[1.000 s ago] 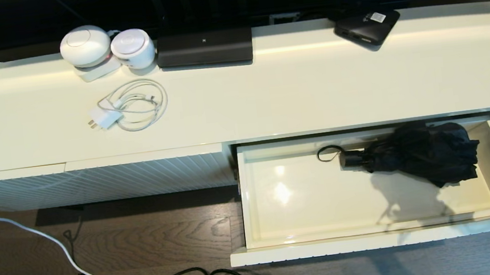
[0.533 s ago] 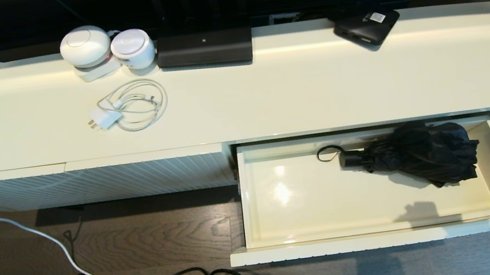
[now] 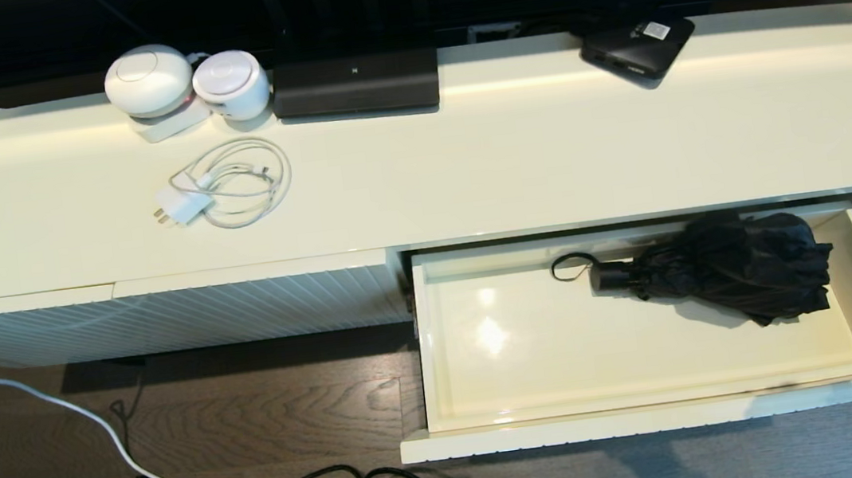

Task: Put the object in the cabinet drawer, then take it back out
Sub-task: Close the drawer

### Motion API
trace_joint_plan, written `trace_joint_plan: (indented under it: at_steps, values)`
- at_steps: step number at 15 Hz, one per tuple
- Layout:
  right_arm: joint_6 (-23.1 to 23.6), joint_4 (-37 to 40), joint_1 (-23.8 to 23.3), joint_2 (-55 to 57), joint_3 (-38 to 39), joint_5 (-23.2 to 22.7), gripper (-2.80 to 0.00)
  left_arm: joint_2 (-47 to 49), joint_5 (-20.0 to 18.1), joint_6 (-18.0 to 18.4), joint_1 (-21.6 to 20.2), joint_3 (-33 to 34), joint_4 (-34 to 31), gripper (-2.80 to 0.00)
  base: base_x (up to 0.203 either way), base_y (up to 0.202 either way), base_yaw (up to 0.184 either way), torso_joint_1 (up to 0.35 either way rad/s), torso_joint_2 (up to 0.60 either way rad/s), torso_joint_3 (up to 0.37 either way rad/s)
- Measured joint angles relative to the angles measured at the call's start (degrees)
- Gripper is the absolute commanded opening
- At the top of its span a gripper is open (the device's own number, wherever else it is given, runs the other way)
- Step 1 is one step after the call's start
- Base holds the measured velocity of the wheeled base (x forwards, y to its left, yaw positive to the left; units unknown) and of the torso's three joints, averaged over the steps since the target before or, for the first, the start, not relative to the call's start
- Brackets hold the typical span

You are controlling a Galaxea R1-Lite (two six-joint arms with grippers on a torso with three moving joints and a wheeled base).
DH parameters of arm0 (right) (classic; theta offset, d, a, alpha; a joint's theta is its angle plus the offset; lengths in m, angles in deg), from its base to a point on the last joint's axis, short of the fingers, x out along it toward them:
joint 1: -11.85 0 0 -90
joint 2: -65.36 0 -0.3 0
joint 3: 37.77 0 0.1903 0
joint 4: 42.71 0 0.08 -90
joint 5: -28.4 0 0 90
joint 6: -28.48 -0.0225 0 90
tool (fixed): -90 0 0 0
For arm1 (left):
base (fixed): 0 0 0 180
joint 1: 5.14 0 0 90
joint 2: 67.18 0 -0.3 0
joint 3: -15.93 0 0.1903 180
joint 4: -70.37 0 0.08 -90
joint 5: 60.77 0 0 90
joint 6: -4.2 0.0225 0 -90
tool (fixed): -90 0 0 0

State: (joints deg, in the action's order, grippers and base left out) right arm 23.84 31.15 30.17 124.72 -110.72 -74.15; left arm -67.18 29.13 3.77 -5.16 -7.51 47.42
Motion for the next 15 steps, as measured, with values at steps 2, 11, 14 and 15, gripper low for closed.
trace_joint_plan:
  at_steps: [2, 11, 14, 15]
  values:
    - [1.3, -1.5, 0.1, 3.1, 0.6, -0.3, -2.8, 0.0, 0.0, 0.0, 0.0, 0.0, 0.0, -2.8, 0.0, 0.0, 0.0, 0.0, 0.0, 0.0]
    - [2.4, -15.4, 1.4, 20.5, -1.6, 0.1, -2.8, 0.0, 0.0, 0.0, 0.0, 0.0, 0.0, -2.8, 0.0, 0.0, 0.0, 0.0, 0.0, 0.0]
    - [6.1, -16.0, 1.6, 22.8, -1.3, 1.7, -2.8, 0.0, 0.0, 0.0, 0.0, 0.0, 0.0, -2.8, 0.0, 0.0, 0.0, 0.0, 0.0, 0.0]
    - [7.5, -16.1, 1.6, 23.1, -0.9, 3.4, -2.8, 0.0, 0.0, 0.0, 0.0, 0.0, 0.0, -2.8, 0.0, 0.0, 0.0, 0.0, 0.0, 0.0]
